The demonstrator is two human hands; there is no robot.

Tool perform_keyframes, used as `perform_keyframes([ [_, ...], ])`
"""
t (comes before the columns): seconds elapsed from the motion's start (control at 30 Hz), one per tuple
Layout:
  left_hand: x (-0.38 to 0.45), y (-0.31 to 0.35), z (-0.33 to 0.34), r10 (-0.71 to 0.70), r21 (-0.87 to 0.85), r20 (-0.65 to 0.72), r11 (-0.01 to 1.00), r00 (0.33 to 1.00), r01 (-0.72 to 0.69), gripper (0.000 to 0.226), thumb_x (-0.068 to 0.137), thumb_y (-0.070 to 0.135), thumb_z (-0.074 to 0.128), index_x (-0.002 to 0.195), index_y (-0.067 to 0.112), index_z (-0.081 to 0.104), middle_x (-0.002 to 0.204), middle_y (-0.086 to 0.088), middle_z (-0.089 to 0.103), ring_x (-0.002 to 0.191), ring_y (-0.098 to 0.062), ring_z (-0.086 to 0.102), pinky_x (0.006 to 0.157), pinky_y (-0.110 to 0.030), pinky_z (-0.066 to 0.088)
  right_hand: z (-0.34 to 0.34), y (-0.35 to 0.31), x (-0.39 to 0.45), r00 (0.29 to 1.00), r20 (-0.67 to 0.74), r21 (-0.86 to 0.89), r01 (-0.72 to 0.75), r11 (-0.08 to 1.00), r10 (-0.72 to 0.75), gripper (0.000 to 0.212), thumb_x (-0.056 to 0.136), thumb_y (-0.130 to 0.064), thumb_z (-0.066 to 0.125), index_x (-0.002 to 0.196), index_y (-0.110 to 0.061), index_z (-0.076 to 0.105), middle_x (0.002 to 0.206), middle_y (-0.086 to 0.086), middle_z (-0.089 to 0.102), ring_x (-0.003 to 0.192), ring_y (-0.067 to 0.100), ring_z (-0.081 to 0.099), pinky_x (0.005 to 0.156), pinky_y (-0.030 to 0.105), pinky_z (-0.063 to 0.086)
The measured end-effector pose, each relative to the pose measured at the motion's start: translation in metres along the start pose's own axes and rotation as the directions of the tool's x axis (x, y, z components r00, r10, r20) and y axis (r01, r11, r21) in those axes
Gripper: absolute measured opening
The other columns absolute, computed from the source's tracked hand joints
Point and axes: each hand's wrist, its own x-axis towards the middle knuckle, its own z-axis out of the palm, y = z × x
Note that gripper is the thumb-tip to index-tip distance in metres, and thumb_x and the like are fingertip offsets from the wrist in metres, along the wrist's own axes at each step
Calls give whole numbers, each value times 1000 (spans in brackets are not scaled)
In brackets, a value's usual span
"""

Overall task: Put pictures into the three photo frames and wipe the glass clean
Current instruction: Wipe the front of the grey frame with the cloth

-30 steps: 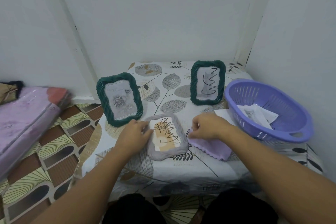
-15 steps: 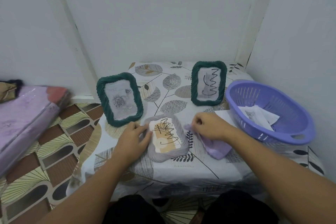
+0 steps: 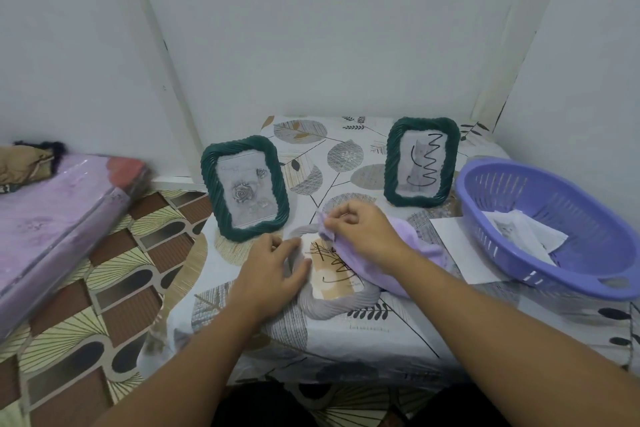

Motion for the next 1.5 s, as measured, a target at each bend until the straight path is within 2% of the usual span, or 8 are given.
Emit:
perform_keyframes([
  [0.07, 0, -2, 1, -5, -10, -16, 1000, 1000, 4, 61, 88, 66, 45, 136, 31, 59, 107, 7, 43, 101, -11, 45, 89, -31, 44, 1, 4, 4, 994, 66, -344, 100, 934, -82, 6, 89, -13, 77, 85, -9, 74, 81, 12, 74, 79, 18, 70, 80, 27, 57],
  [0.17, -1, 0, 2, -18, -30, -42, 999, 999, 17, 59, 89, 65, 42, 134, 31, 62, 105, 6, 44, 99, -11, 47, 87, -34, 48, -6, 7, 9, 961, 235, -774, 275, 570, -144, 18, 92, -29, 68, 79, -21, 77, 80, -4, 74, 80, 8, 67, 82, 34, 54],
  [0.37, 0, -2, 3, -39, -64, -47, 997, 998, 36, 53, 95, 53, 43, 137, 28, 61, 107, 6, 45, 100, -11, 47, 90, -35, 48, -22, 13, 17, 946, 314, -866, 320, 385, -82, 28, 80, -60, 59, 101, -49, 74, 110, -14, 61, 110, 10, 56, 102, 38, 43],
  [0.5, -1, -1, 3, -18, -15, -88, 1000, 996, 16, 58, 93, 60, 40, 137, 30, 61, 104, 6, 46, 99, -13, 41, 88, -32, 43, -28, 13, 19, 931, 358, -891, 364, 270, -73, 26, 91, -55, 65, 113, -45, 74, 123, -12, 57, 121, 15, 47, 106, 39, 37],
  [0.7, 0, -2, 3, -26, 44, -124, 999, 992, 32, 55, 91, 63, 43, 130, 32, 67, 99, 7, 47, 96, -16, 37, 87, -34, 43, -26, 24, 25, 897, 385, -848, 437, 300, -219, 16, 90, -50, 68, 99, -39, 76, 108, -14, 62, 109, 14, 52, 97, 43, 44],
  [0.87, 1, -3, 5, -31, 48, -135, 998, 990, 38, 54, 91, 63, 44, 129, 33, 68, 98, 7, 49, 96, -16, 37, 87, -36, 42, -23, 17, 25, 920, 299, -746, 392, 539, -255, 13, 91, -43, 72, 102, -42, 77, 96, -14, 74, 93, 2, 66, 88, 38, 54],
  [1.17, 2, -4, 4, -46, 58, -111, 997, 993, 53, 57, 90, 65, 43, 132, 34, 66, 100, 8, 47, 97, -14, 35, 87, -34, 43, -10, 27, 36, 885, 264, -781, 430, 453, -385, 8, 92, -33, 71, 92, -27, 76, 88, -7, 68, 86, 13, 61, 80, 42, 52],
  [1.5, 2, -6, 6, -35, 68, -136, 997, 990, 44, 55, 89, 65, 44, 128, 34, 69, 98, 6, 48, 95, -15, 38, 86, -36, 44, -21, 21, 33, 848, 492, -790, 530, 308, -199, 28, 96, -40, 66, 120, -30, 76, 100, -4, 54, 95, 12, 51, 88, 29, 43],
])
